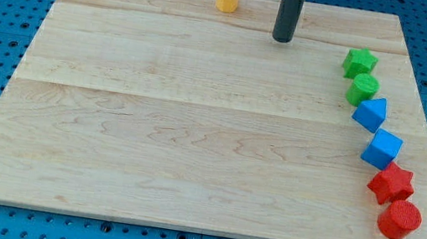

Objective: Slide the arm towards the top right corner of the board

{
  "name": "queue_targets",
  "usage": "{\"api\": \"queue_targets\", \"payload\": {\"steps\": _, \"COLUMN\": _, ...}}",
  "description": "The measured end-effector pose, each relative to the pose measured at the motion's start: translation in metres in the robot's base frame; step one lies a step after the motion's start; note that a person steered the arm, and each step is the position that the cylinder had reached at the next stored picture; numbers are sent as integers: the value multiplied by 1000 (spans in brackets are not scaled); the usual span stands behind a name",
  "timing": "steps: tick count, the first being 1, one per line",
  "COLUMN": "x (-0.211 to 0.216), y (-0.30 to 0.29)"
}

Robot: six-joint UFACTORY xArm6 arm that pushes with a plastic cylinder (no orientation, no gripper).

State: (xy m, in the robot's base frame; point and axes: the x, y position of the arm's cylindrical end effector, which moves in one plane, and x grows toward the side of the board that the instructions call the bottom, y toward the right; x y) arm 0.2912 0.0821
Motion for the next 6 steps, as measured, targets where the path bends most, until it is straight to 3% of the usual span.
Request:
{"api": "queue_targets", "payload": {"steps": 1, "x": 13, "y": -31}}
{"api": "queue_targets", "payload": {"steps": 2, "x": 96, "y": -54}}
{"api": "queue_targets", "payload": {"steps": 3, "x": 187, "y": -41}}
{"api": "queue_targets", "payload": {"steps": 4, "x": 177, "y": -64}}
{"api": "queue_targets", "payload": {"steps": 5, "x": 58, "y": -64}}
{"api": "queue_targets", "payload": {"steps": 6, "x": -57, "y": -25}}
